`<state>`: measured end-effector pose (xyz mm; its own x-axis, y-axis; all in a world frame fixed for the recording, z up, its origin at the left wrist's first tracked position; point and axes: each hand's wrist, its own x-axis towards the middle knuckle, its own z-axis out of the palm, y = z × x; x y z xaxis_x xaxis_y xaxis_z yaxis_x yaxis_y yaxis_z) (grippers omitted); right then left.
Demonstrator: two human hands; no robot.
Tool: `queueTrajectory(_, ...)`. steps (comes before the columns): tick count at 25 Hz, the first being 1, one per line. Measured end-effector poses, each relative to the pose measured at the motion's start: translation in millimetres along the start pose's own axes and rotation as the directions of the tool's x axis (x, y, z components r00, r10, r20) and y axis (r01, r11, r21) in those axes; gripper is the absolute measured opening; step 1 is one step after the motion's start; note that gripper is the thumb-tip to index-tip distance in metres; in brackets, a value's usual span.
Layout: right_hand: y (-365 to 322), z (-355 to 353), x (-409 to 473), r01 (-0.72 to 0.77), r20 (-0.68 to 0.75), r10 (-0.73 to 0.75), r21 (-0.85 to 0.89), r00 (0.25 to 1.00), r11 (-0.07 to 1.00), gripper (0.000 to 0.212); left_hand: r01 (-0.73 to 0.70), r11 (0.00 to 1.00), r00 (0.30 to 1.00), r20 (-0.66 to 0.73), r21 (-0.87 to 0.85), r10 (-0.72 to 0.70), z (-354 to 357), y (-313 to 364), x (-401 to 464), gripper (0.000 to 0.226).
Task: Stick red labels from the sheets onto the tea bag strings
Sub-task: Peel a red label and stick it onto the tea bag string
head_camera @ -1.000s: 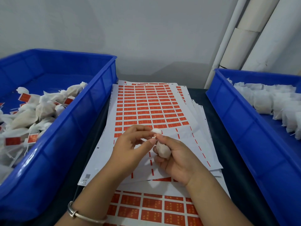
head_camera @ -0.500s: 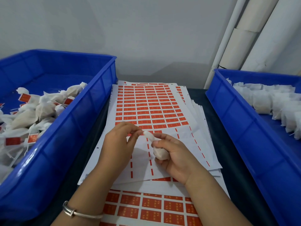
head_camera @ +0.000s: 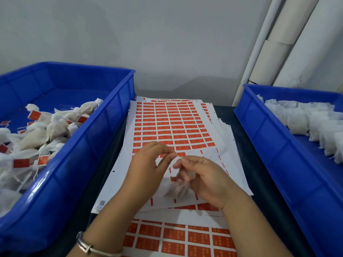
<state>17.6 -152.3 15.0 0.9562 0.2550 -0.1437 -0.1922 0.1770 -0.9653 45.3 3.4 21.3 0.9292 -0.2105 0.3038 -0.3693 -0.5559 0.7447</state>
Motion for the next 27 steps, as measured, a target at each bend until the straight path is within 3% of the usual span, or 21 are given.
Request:
queueTrajectory(3,-12.0,-10.6,4.4,0.006,-0.244,0.0,0.024,0.97,1.0,0.038,0.159,0.987,0.987,-0.03,0.023,-0.158,11.8,5.0,21.3,0.011)
queueTrajectory(6,-25.8,-19.0,9.0,-0.011,-0.4,0.024,0.035,0.916,0.999,0.034,0.247,0.958,0.965,0.058,0.143,-0.257,41.8,-1.6,35.3,0.043)
queueTrajectory(8,-28.7,-19.6,14.0,-0.077,-0.45,0.053,-0.034,0.891,0.996,0.028,0.222,0.928,0.954,0.128,0.299,-0.27,64.3,-14.8,35.7,0.061)
queueTrajectory(10,-30.4,-19.5,19.6,-0.181,-0.513,0.115,-0.079,0.85,0.98,0.021,0.204,0.873,0.955,0.108,0.443,-0.278,78.8,-29.2,32.9,0.077)
queueTrajectory(12,-32.3,-21.8,23.4,-0.251,-0.549,0.179,-0.058,0.816,0.966,0.023,0.227,0.851,0.962,0.025,0.474,-0.271,84.1,-36.3,32.5,0.083)
queueTrajectory(18,-32.6,-24.1,27.8,-0.326,-0.549,0.246,-0.052,0.799,0.944,0.023,0.212,0.817,0.967,0.006,0.537,-0.255,85.4,-37.9,34.5,0.075)
queueTrajectory(22,-26.1,-31.5,51.6,-0.482,-0.663,0.22,-0.24,0.716,0.843,0.028,0.22,0.817,0.971,-0.043,0.533,-0.234,87.9,-35.0,31.9,0.068)
queueTrajectory(25,-9.5,-40.4,54.2,-0.366,-0.656,0.037,-0.373,0.754,0.852,0.011,0.227,0.815,0.974,-0.105,0.533,-0.203,87.7,-33.7,30.9,0.058)
queueTrajectory(27,0.7,-45.7,49.8,-0.287,-0.595,-0.04,-0.443,0.802,0.849,0.011,0.23,0.816,0.973,-0.108,0.53,-0.204,86.8,-33.2,31.8,0.055)
